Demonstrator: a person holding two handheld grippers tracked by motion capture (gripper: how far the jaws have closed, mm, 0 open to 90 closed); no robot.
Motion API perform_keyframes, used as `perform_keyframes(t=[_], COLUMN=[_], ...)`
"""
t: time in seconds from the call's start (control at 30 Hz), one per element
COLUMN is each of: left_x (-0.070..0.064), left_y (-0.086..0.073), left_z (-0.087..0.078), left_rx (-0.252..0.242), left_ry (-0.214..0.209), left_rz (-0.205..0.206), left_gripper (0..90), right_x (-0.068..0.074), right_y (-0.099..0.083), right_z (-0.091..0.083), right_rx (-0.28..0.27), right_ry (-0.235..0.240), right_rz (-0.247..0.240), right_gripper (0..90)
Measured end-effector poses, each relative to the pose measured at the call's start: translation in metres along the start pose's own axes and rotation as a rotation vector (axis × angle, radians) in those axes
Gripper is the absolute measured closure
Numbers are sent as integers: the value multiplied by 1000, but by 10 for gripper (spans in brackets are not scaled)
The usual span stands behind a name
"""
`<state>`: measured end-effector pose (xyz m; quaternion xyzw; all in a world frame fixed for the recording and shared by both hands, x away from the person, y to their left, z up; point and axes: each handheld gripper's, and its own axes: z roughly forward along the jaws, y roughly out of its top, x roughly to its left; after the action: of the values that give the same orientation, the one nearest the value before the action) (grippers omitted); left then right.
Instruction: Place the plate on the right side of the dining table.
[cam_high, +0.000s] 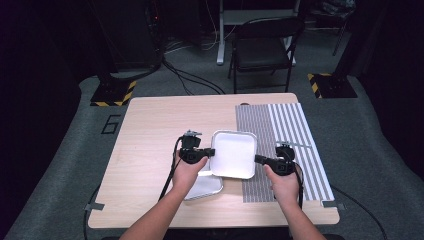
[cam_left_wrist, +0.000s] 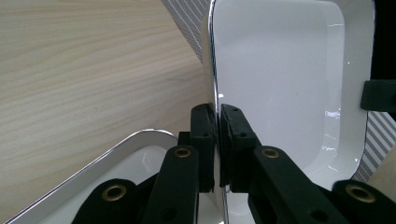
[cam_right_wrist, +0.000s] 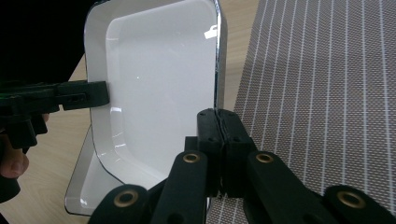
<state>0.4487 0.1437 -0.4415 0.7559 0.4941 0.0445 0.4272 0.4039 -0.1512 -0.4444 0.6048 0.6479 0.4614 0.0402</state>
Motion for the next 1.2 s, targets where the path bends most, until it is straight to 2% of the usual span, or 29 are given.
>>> perform_keyframes(t=[0.2, 0.43, 0.9, 1.2], left_x=[-14, -22, -35, -47], left_y=[2, 4, 7, 10], left_z=[13, 19, 35, 43], left_rx=[17, 27, 29, 37], left_ry=[-12, -25, -61, -74], left_rz=[28, 44, 30, 45], left_gripper=[832, 827, 828, 828], right_x=[-14, -22, -35, -45], right_y=[0, 0, -1, -3], right_z=[-12, -20, -36, -47], right_rx=[-10, -17, -31, -47], right_ry=[-24, -36, -58, -68], right_rz=[13, 22, 23, 32], right_gripper=[890, 890, 890, 890])
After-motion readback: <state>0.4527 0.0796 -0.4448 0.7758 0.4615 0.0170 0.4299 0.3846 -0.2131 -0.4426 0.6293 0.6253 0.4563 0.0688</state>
